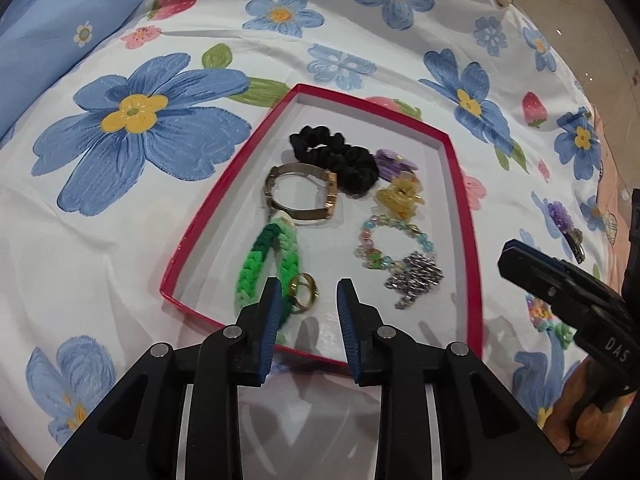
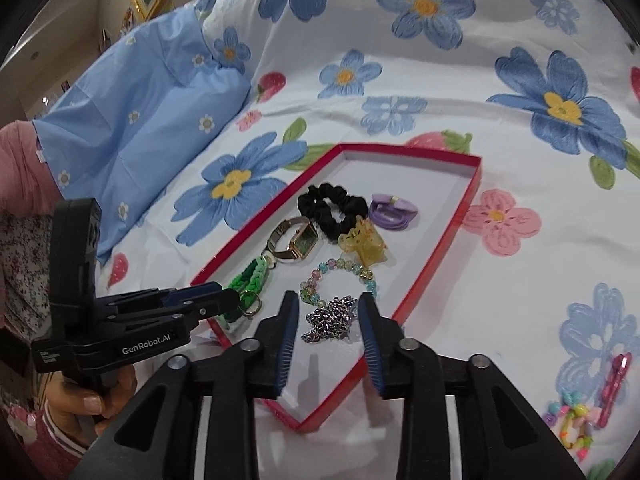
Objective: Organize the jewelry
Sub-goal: 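Carry the ring and silver chain into the red tray and open both tools, then move both open tools back toward the remaining accessories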
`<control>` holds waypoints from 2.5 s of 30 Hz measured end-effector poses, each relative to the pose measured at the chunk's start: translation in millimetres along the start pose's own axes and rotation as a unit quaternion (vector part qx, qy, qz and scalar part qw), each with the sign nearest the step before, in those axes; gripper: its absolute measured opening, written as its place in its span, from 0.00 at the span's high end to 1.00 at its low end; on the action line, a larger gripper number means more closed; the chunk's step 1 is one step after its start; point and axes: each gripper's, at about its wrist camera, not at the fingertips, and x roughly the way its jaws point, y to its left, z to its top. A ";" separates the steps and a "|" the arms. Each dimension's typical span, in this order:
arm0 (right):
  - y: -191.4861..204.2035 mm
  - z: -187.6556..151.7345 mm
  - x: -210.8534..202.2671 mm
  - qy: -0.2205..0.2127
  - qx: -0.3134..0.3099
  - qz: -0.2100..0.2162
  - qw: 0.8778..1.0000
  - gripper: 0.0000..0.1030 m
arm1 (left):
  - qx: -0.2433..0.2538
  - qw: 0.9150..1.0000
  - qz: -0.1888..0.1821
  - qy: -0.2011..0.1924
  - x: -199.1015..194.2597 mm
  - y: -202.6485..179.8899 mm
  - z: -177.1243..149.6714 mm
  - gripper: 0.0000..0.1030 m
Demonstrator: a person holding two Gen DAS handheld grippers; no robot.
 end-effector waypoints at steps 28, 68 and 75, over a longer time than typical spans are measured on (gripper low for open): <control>-62.5 -65.8 -129.9 -0.072 0.063 -0.067 0.993 0.38 | 0.064 0.997 -0.041 -0.017 -32.7 -90.3 -30.1 0.44; -146.7 -124.4 -173.5 -0.070 0.143 -0.134 0.978 0.35 | 0.166 0.982 -0.082 0.028 9.6 -204.2 -42.3 0.32; -160.2 -112.3 -161.1 -0.063 0.151 -0.126 0.978 0.35 | 0.186 0.976 -0.099 0.048 26.1 -223.1 -43.5 0.32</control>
